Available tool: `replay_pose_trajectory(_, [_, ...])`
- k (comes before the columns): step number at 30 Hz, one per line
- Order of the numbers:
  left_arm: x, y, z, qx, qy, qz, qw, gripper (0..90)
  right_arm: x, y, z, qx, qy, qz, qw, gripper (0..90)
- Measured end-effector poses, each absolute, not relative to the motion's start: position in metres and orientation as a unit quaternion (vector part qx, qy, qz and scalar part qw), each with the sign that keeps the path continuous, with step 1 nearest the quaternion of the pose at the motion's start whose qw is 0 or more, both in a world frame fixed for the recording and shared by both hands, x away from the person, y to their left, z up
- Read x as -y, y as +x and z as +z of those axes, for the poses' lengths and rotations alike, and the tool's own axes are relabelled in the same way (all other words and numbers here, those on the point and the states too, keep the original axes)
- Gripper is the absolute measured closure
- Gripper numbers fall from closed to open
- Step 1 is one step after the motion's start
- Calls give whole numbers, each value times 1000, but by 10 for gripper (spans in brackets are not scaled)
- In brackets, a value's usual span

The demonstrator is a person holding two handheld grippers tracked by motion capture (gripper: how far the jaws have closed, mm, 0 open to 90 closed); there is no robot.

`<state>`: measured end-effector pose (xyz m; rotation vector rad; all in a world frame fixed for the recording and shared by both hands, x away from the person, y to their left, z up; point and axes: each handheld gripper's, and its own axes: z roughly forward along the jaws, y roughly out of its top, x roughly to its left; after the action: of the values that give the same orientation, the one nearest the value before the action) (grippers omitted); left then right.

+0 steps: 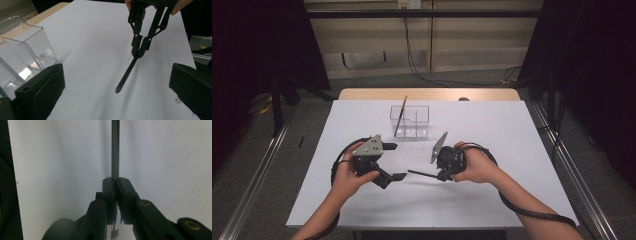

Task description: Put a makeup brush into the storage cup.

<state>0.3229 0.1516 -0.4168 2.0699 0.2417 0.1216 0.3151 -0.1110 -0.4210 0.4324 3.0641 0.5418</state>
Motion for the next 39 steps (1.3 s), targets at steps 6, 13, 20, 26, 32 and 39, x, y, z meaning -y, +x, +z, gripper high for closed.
replay_pose_trajectory(6, [-143, 326, -416, -92, 867, 42, 488, 2, 111, 314, -420, -977, 129, 172, 1, 845])
replay_pose_trajectory(13, [-131, 330, -412, -84, 885, 33, 457, 2, 111, 313, -420, -978, 125, 169, 2, 845])
replay_pose_trajectory(20, [-118, 331, -406, -69, 908, 24, 413, 1, 109, 313, -419, -979, 112, 168, 0, 845])
replay_pose_trajectory(26, [-106, 333, -404, -83, 925, 21, 371, 0, 108, 312, -416, -979, 114, 170, 3, 845])
replay_pose_trajectory(32, [-99, 333, -405, -75, 935, 30, 346, 14, 108, 312, -413, -979, 111, 174, 4, 845])
replay_pose_trajectory(39, [-93, 333, -403, -50, 940, 42, 336, 91, 108, 312, -412, -979, 114, 170, 4, 845])
